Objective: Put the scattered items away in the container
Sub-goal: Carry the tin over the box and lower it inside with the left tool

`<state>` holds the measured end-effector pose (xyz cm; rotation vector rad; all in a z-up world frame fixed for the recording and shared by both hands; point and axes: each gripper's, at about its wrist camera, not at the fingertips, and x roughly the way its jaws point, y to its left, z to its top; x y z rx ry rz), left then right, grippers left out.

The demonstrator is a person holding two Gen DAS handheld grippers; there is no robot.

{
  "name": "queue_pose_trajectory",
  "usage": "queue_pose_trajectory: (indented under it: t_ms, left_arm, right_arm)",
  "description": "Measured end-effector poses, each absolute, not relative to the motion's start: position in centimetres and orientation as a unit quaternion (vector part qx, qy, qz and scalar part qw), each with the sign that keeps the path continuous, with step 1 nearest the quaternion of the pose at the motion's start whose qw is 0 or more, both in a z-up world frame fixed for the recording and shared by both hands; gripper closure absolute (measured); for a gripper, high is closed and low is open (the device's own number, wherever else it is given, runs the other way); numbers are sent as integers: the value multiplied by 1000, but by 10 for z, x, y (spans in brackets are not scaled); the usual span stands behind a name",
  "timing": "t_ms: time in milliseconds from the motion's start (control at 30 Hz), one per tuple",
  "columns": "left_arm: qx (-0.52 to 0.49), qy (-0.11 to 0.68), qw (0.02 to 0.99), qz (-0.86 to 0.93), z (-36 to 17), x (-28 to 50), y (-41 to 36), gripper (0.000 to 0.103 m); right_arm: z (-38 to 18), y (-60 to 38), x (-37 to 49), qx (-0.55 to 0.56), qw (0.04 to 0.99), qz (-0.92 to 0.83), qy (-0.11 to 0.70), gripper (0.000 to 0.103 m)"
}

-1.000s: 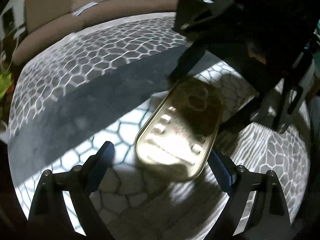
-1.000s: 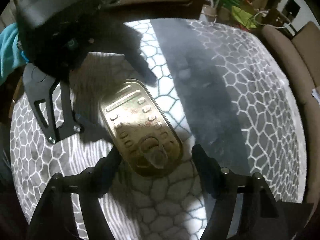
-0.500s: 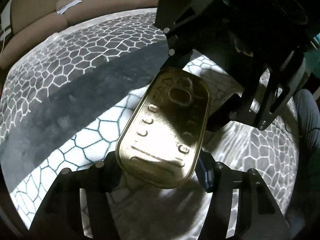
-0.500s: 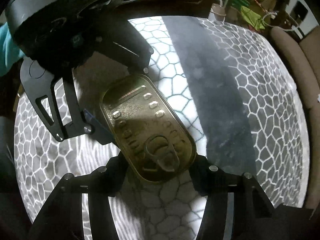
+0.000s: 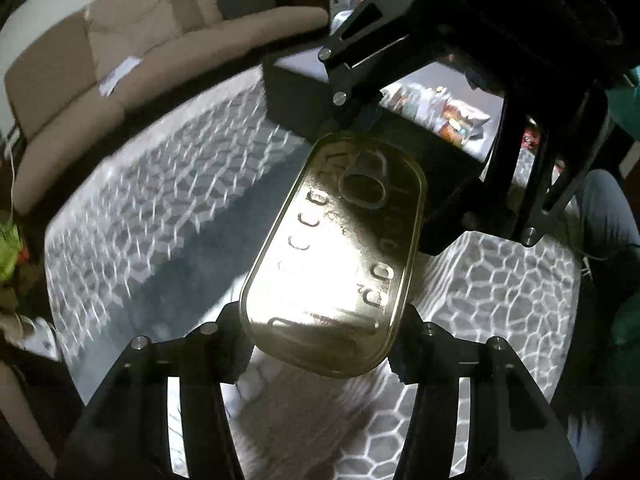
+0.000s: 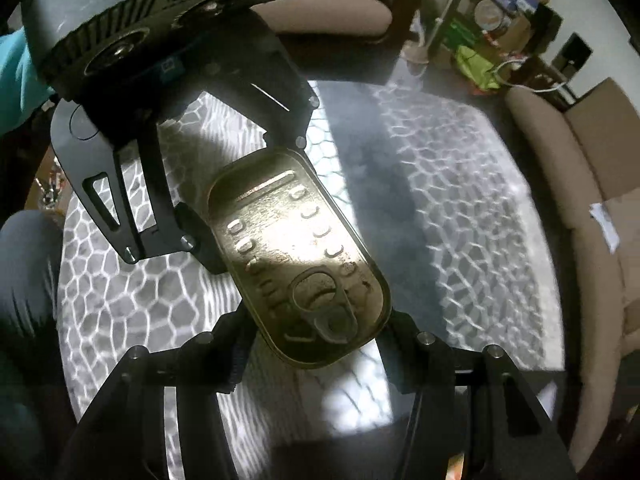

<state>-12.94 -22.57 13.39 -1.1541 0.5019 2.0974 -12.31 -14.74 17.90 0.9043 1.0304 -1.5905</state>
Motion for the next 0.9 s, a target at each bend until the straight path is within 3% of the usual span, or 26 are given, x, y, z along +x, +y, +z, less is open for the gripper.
queue_pose_trajectory:
  t_ms: [367, 900]
  left_arm:
    - [-392, 259, 376, 799, 190, -194, -84, 53]
    - [-446, 343, 395, 726, 117, -272, 36, 52]
  right_arm:
    - [238, -3, -170, 365, 420, -732, 393, 48]
    - [161, 119, -246, 418, 409, -763, 277, 48]
